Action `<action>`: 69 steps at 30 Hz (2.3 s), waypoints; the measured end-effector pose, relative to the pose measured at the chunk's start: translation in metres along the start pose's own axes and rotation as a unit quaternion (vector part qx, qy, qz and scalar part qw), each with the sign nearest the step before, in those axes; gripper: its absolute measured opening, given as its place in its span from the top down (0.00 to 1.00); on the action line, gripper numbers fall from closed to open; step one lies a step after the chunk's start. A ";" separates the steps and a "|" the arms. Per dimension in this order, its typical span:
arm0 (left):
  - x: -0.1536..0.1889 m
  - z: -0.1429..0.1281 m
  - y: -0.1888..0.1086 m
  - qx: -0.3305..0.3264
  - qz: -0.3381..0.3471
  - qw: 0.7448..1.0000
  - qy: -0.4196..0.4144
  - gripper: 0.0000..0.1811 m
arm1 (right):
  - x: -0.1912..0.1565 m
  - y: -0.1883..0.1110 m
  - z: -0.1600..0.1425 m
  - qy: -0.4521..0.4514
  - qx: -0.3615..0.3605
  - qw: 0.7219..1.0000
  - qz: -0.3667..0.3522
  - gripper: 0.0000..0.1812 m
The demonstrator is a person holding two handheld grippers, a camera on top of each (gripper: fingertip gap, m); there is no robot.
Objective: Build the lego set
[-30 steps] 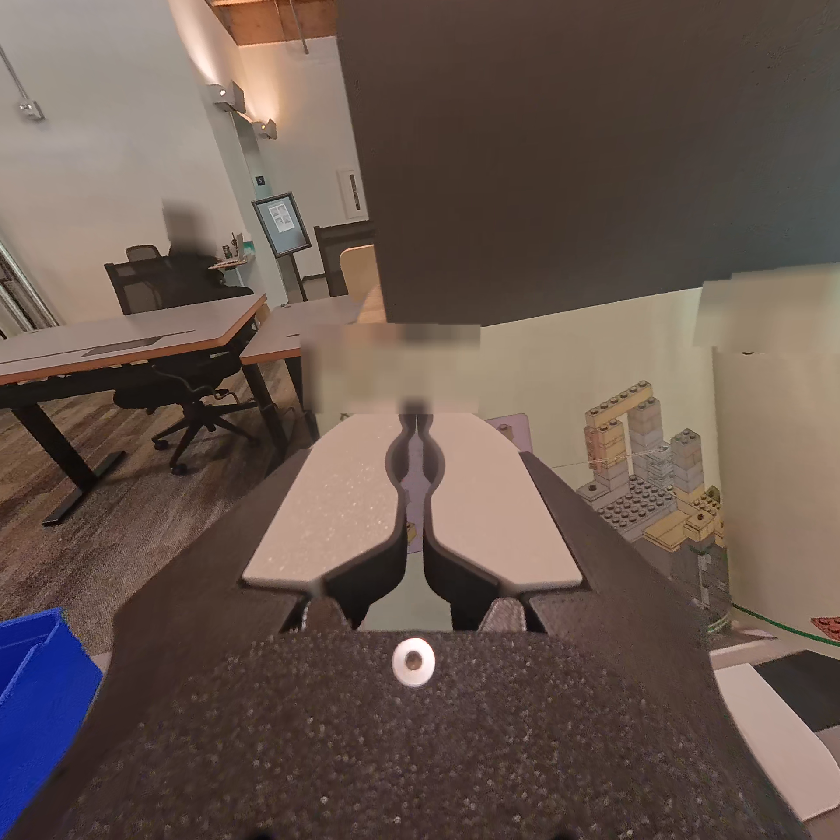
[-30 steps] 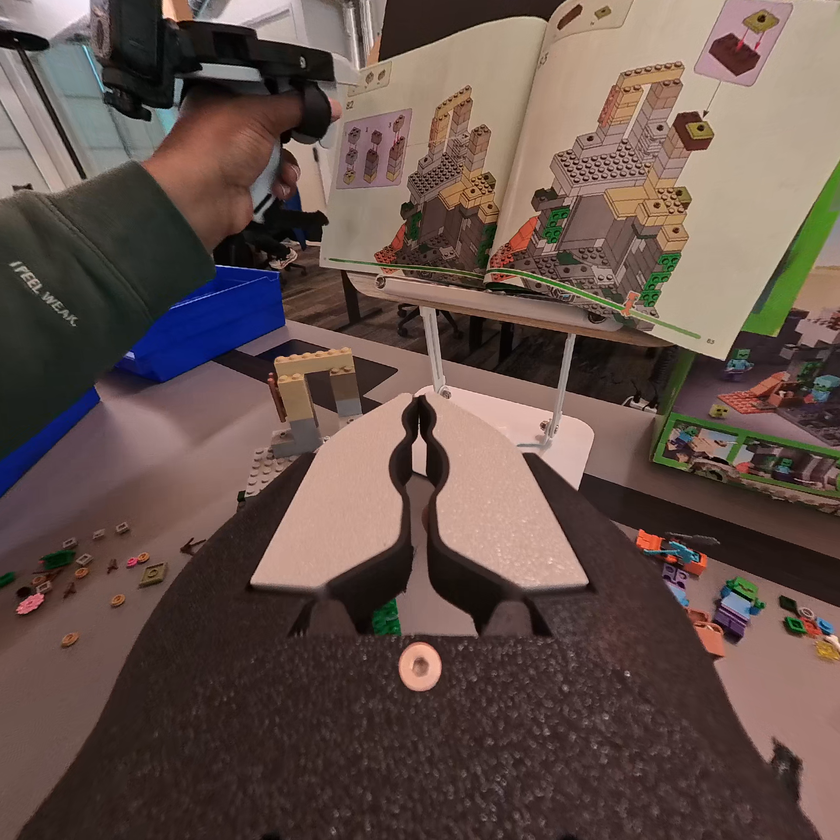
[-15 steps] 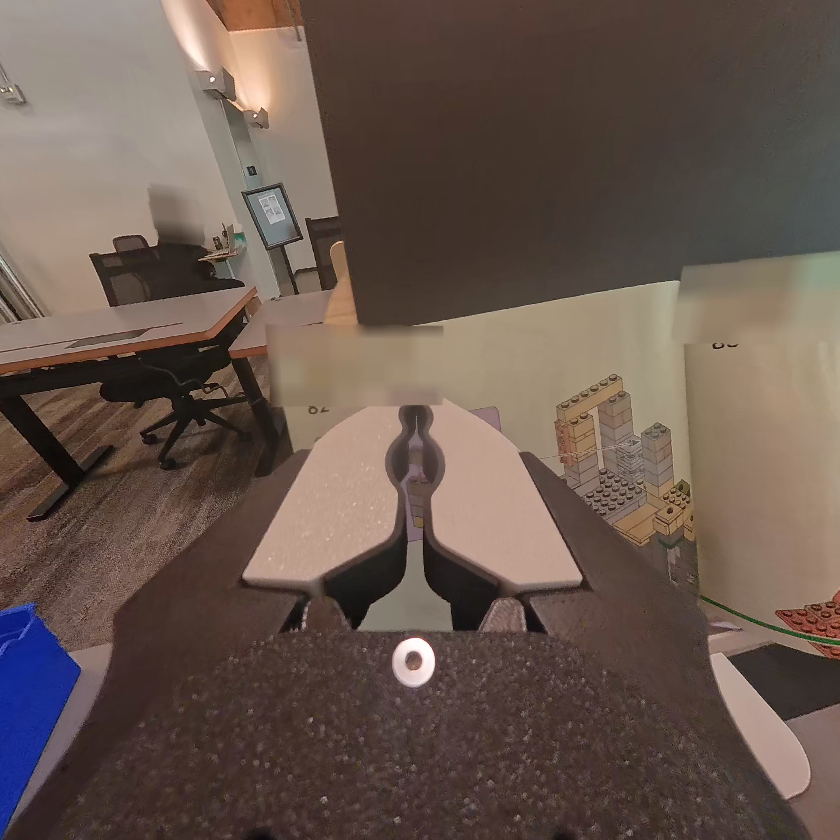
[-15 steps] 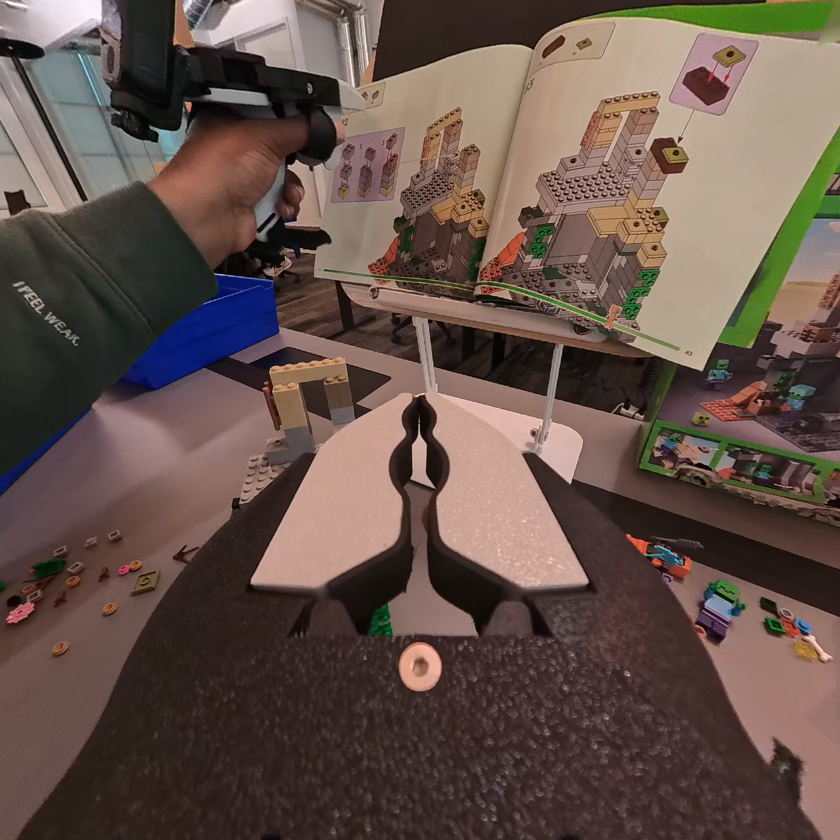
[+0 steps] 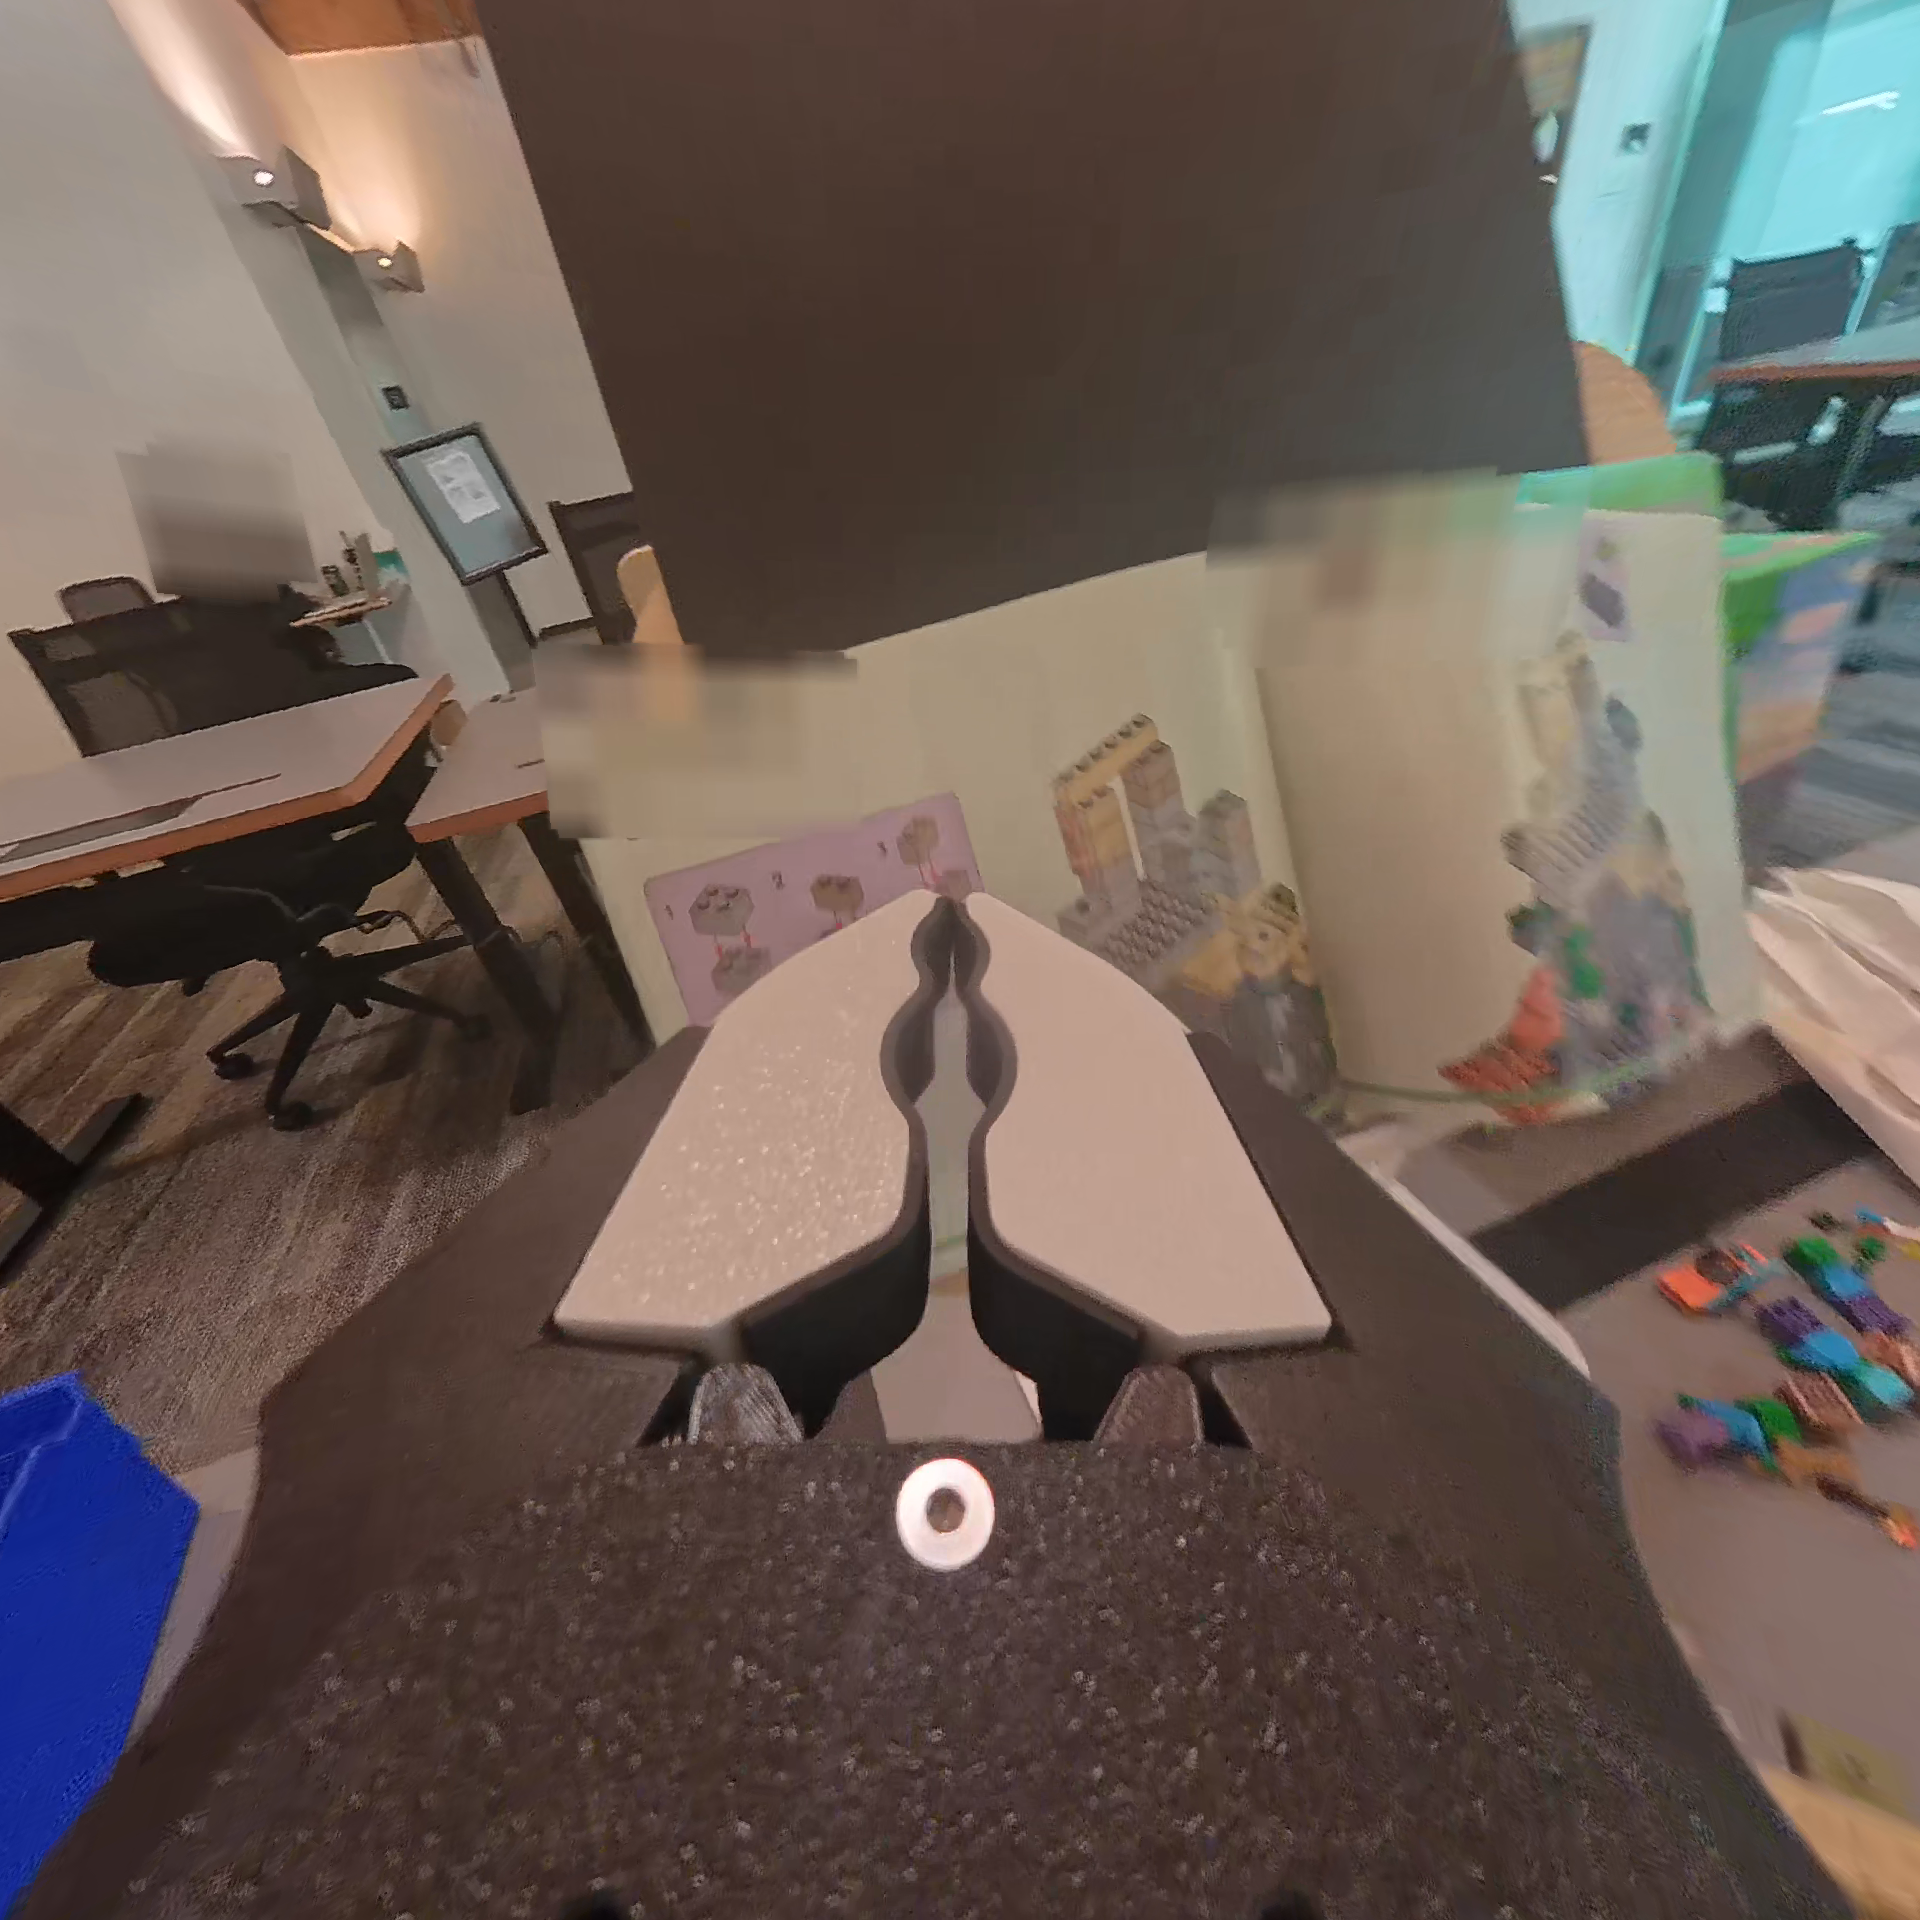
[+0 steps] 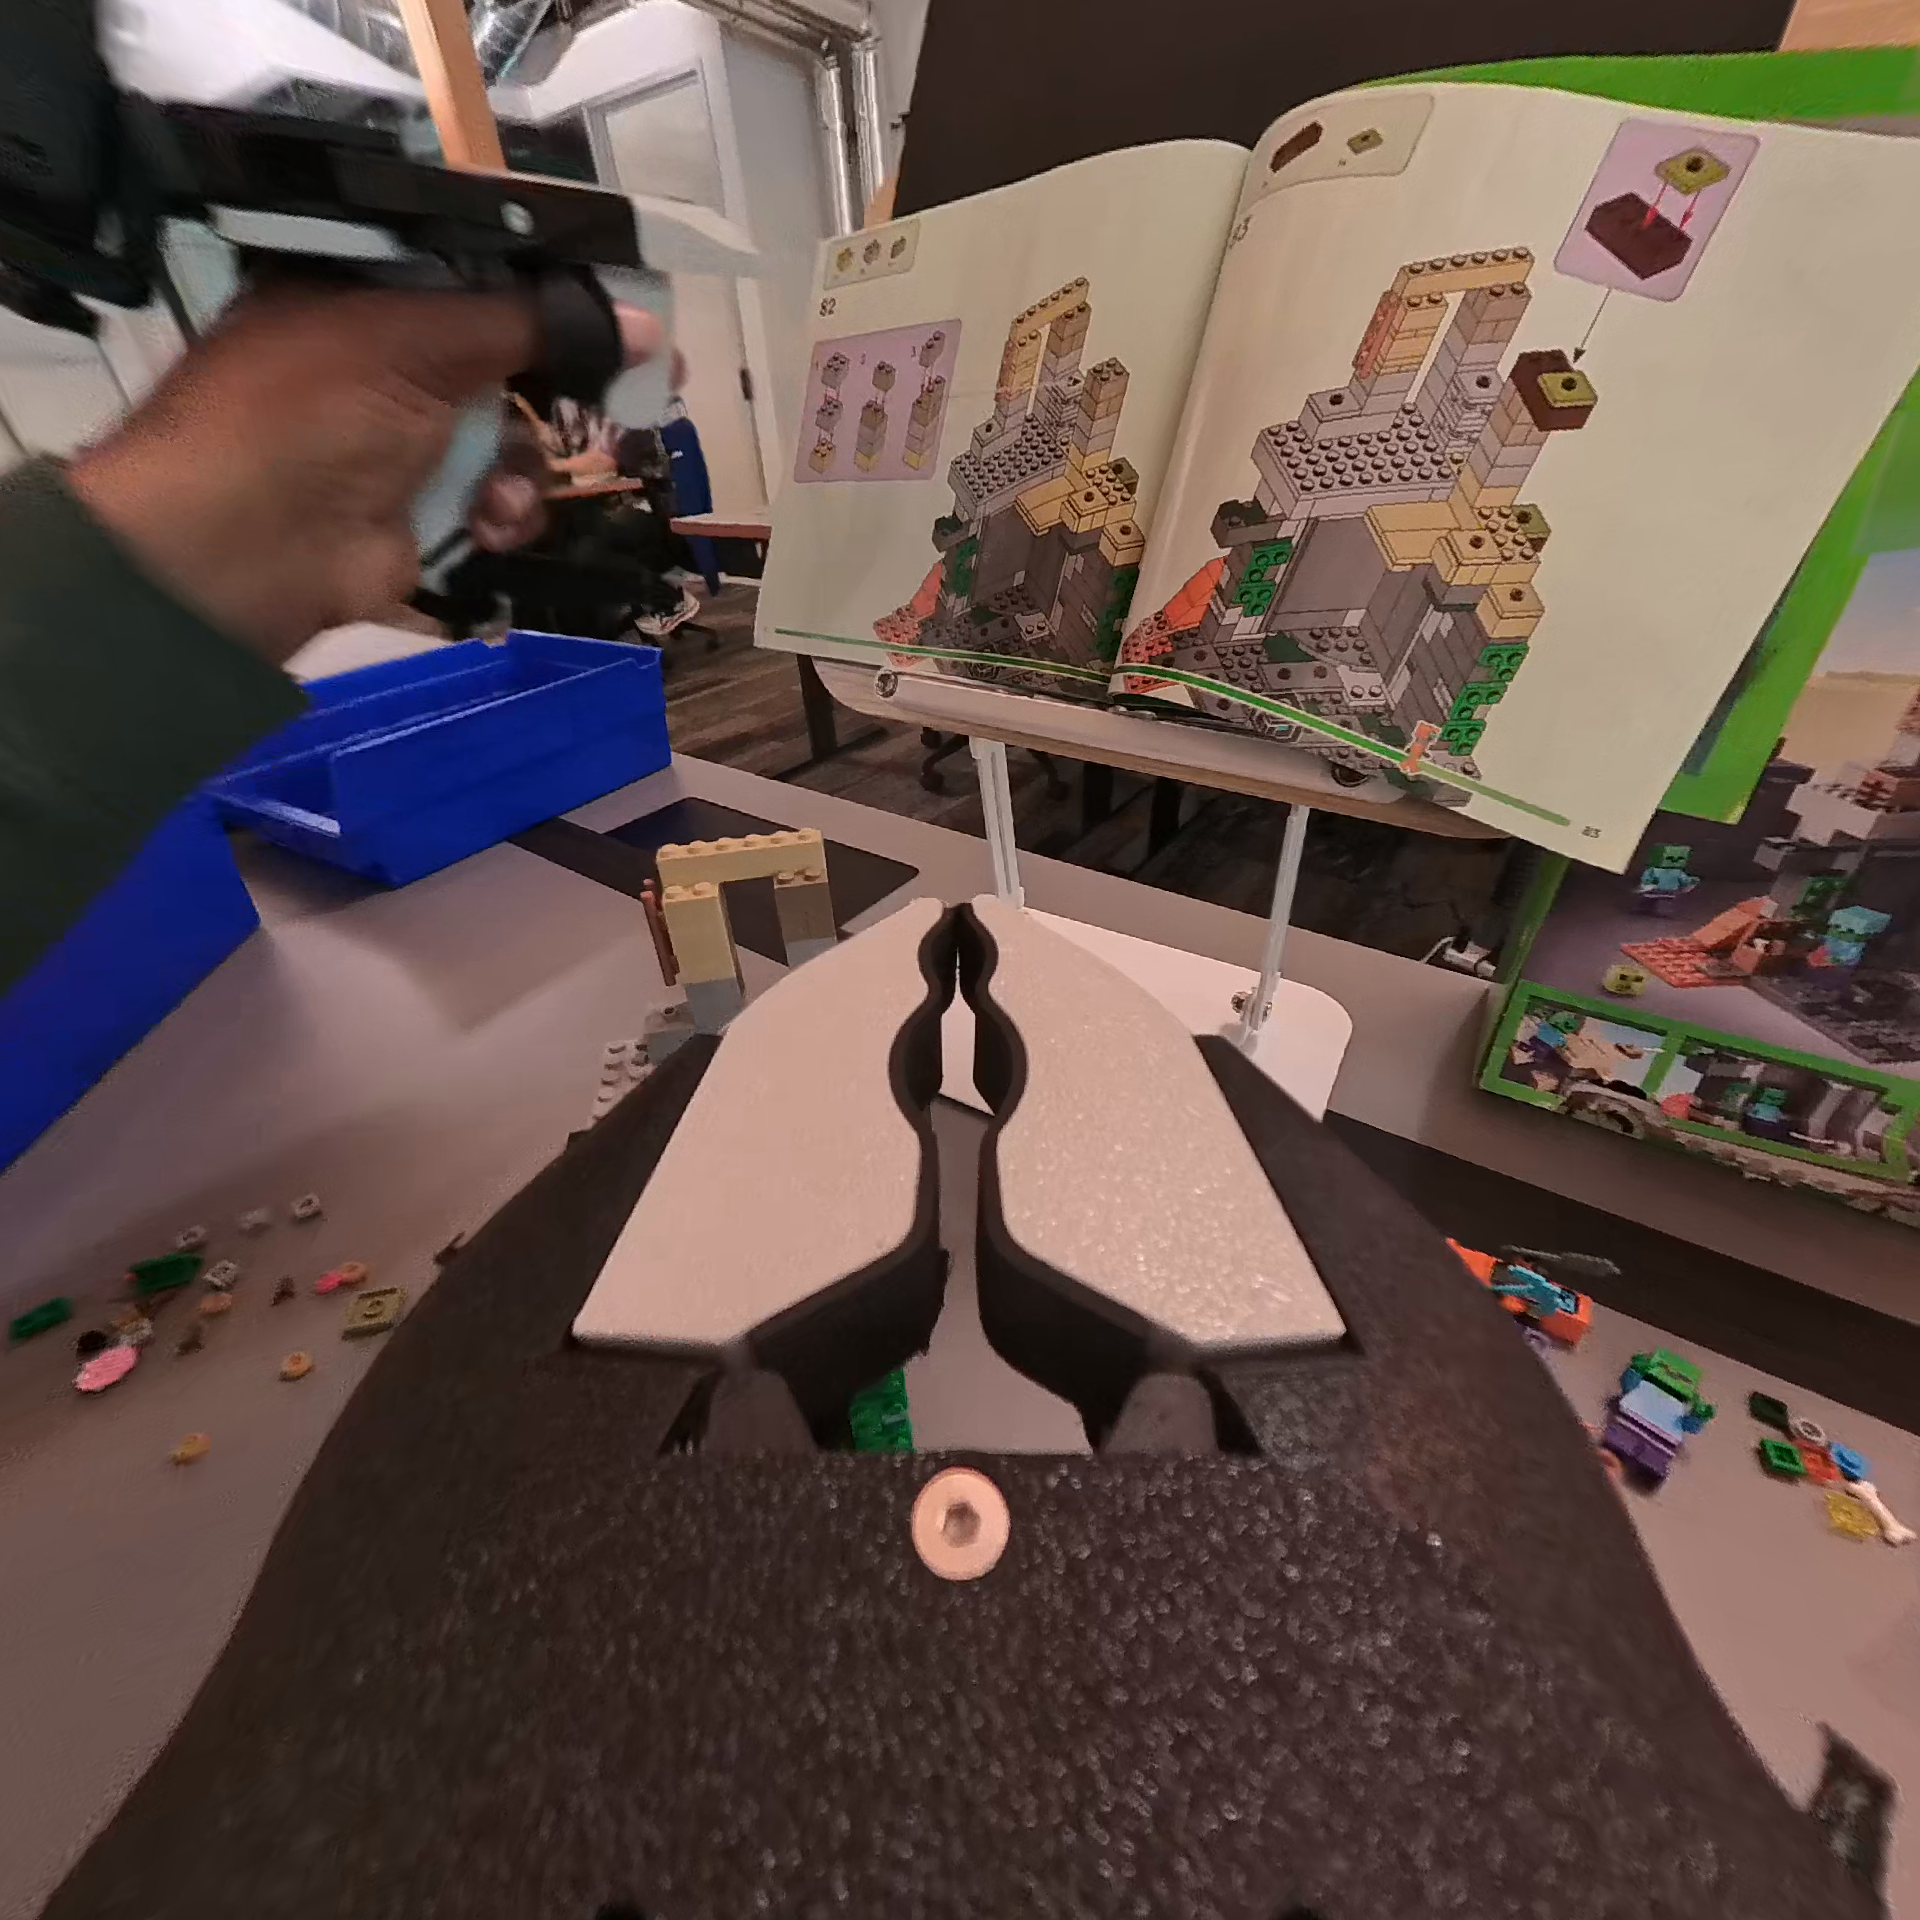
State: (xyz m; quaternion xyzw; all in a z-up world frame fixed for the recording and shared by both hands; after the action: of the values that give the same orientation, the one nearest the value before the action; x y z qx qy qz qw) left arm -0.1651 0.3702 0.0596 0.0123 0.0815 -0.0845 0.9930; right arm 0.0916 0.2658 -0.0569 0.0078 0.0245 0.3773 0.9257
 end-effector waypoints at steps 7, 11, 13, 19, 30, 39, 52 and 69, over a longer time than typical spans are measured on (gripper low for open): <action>-0.008 -0.006 -0.098 -0.043 -0.041 0.997 0.058 1.00 | -0.014 0.003 -0.002 0.001 -0.032 0.998 0.046 1.00; -0.014 -0.030 -0.154 -0.086 -0.055 0.994 0.033 0.89 | -0.023 0.005 -0.003 -0.021 -0.060 0.996 0.054 0.85; -0.015 -0.043 -0.180 -0.086 -0.051 0.995 0.025 0.88 | -0.028 0.005 -0.003 -0.031 -0.062 0.996 0.059 0.85; 0.000 -0.086 -0.243 -0.098 -0.053 0.994 0.000 0.88 | -0.043 -0.003 -0.009 -0.050 -0.062 0.994 0.079 0.91; 0.041 -0.149 -0.315 -0.076 -0.087 0.992 -0.058 1.00 | -0.064 -0.066 -0.073 -0.051 -0.126 0.986 0.100 1.00; 0.050 -0.174 -0.361 -0.098 -0.021 0.989 -0.112 1.00 | -0.077 -0.100 -0.082 -0.055 -0.086 0.989 0.107 1.00; -0.043 -0.137 -0.442 -0.187 0.099 0.976 -0.053 0.90 | -0.091 -0.099 -0.087 -0.043 -0.097 0.984 0.141 1.00; -0.191 -0.186 -0.406 -0.514 -0.064 0.855 0.030 0.82 | -0.089 -0.095 -0.097 -0.019 -0.111 0.980 0.162 0.93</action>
State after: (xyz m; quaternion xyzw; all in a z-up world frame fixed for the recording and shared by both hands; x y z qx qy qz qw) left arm -0.4494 0.0085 -0.0971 -0.5024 0.1437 -0.0932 0.8475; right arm 0.0894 0.1353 -0.1536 -0.0842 -0.0364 0.5221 0.8479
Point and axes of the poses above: each gripper's, where its closed fingertips meet, y out along the fingers, z out of its top, x = y × z across the jaws, the point moved 7 cm from there along -y, back along the fingers, and after that the axes turned 3 degrees about x, right-handed, at the moved point
